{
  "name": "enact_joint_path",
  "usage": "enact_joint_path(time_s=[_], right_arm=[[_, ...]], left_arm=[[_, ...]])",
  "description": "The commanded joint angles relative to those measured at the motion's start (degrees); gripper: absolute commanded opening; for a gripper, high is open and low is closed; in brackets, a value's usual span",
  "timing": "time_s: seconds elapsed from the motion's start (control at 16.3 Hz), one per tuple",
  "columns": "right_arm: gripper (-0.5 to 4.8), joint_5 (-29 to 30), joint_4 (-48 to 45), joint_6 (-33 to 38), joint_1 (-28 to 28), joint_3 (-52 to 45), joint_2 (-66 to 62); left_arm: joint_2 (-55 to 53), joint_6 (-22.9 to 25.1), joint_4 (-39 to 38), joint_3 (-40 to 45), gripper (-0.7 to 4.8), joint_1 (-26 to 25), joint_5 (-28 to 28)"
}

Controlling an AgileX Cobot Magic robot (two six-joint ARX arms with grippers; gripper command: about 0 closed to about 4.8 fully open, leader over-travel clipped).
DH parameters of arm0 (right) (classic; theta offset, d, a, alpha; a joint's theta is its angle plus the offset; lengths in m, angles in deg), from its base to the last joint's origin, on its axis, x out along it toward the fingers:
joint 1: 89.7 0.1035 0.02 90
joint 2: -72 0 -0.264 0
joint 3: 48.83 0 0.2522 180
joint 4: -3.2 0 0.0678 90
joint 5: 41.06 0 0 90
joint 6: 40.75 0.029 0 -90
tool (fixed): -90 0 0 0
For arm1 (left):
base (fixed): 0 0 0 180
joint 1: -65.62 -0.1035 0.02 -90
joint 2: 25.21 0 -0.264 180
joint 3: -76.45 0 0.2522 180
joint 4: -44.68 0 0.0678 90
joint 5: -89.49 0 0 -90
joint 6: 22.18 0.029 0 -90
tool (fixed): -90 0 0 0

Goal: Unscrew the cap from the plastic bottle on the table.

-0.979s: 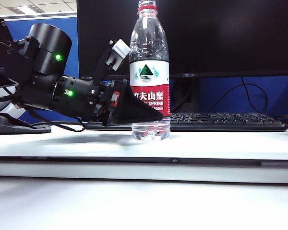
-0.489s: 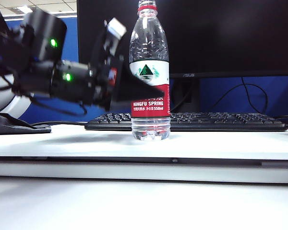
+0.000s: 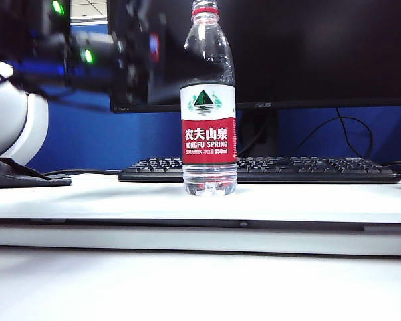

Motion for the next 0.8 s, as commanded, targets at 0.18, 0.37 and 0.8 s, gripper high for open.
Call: enact_joint_path(time_s=[0.18, 0.37, 0.8], right_arm=[[2.47, 1.7, -2.2, 1.7, 0.0, 0.5, 0.1], [2.47, 3.7, -3.8, 3.4, 0.0, 0.5, 0.2], [0.34, 1.5, -7.3, 4.1, 0.0, 0.5, 7.3]], left_arm=[[5.8, -4.8, 3.8, -0.7, 4.79, 0.0, 0.5], [9.7, -5.8, 6.3, -0.9, 4.79, -0.3, -3.2], [47.8, -10.8, -24.1, -0.9, -0.06, -10.9, -8.0]])
